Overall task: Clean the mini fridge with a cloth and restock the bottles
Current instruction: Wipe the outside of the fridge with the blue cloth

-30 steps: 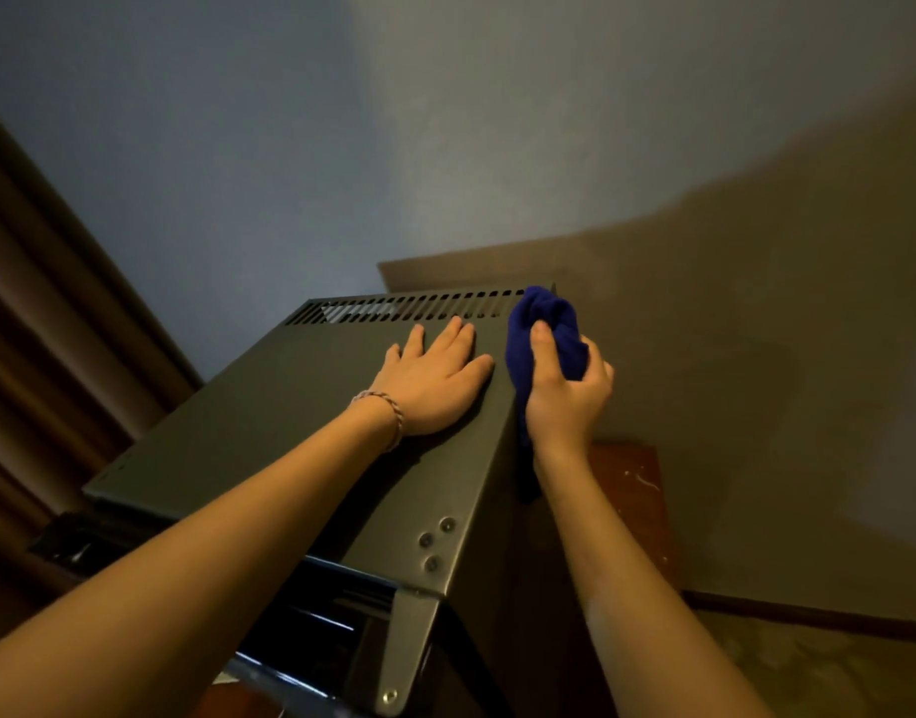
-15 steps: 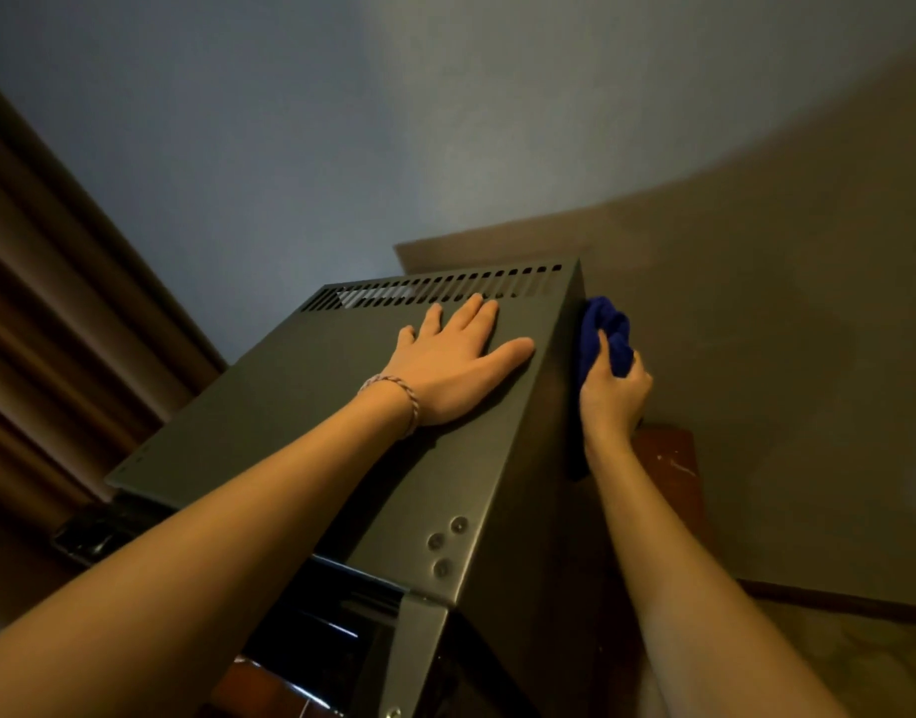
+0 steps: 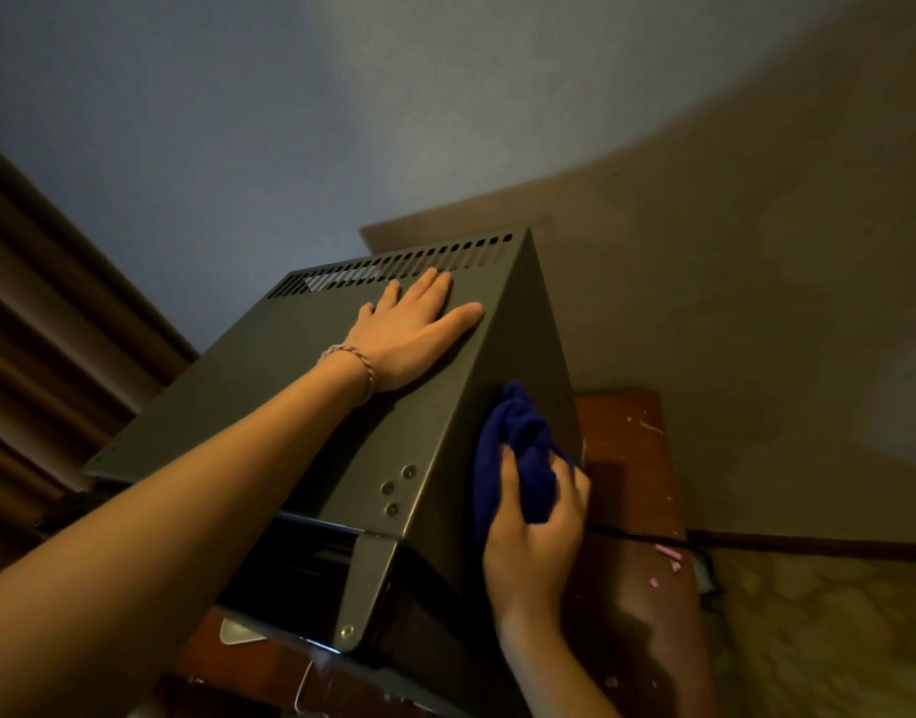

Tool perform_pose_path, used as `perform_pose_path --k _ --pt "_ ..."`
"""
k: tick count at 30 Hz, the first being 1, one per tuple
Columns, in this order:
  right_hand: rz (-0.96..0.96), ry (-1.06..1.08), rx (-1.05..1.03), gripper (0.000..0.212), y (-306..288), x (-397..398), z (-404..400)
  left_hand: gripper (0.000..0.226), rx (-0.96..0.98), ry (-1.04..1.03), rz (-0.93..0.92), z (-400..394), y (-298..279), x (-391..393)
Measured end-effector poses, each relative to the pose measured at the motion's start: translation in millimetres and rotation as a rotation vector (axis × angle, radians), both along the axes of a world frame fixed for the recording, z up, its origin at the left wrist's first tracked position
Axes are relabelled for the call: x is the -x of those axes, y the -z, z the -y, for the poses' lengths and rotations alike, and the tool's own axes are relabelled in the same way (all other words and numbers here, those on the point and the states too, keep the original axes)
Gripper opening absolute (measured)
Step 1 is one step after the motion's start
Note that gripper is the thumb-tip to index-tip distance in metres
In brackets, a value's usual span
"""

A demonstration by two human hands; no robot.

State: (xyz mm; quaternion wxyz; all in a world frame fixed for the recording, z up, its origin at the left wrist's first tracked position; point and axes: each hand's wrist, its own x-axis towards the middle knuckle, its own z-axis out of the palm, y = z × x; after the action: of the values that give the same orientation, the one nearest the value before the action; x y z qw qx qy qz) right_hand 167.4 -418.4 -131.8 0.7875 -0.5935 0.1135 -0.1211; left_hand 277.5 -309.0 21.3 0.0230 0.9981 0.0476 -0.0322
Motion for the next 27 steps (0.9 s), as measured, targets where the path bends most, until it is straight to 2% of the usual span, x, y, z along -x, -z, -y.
perform_pose_path --k 1,5,8,13,17,21,27 --pt "0.018 -0.007 0.007 0.054 -8 9 -1 0.074 0.003 0.001 0.0 0 0 0" --pt "0.082 -0.039 -0.019 0.048 -27 16 -3 0.074 0.008 0.004 -0.004 0 -1 2" --pt "0.129 -0.035 -0.009 0.06 -27 0 0 0.074 0.006 0.011 -0.008 -1 -1 2" --pt "0.215 -0.005 0.05 0.066 -31 -42 5 0.073 0.0 0.028 0.002 -3 0 0" --pt "0.271 0.022 0.129 0.051 -29 -76 7 0.073 0.004 0.028 0.014 -6 1 -3" --pt "0.209 0.013 0.136 0.039 -18 -109 9 0.075 -0.009 0.038 0.028 -6 1 -4" --pt "0.058 0.014 0.097 0.039 4 -115 9 0.083 -0.013 0.04 0.03 -6 1 -5"
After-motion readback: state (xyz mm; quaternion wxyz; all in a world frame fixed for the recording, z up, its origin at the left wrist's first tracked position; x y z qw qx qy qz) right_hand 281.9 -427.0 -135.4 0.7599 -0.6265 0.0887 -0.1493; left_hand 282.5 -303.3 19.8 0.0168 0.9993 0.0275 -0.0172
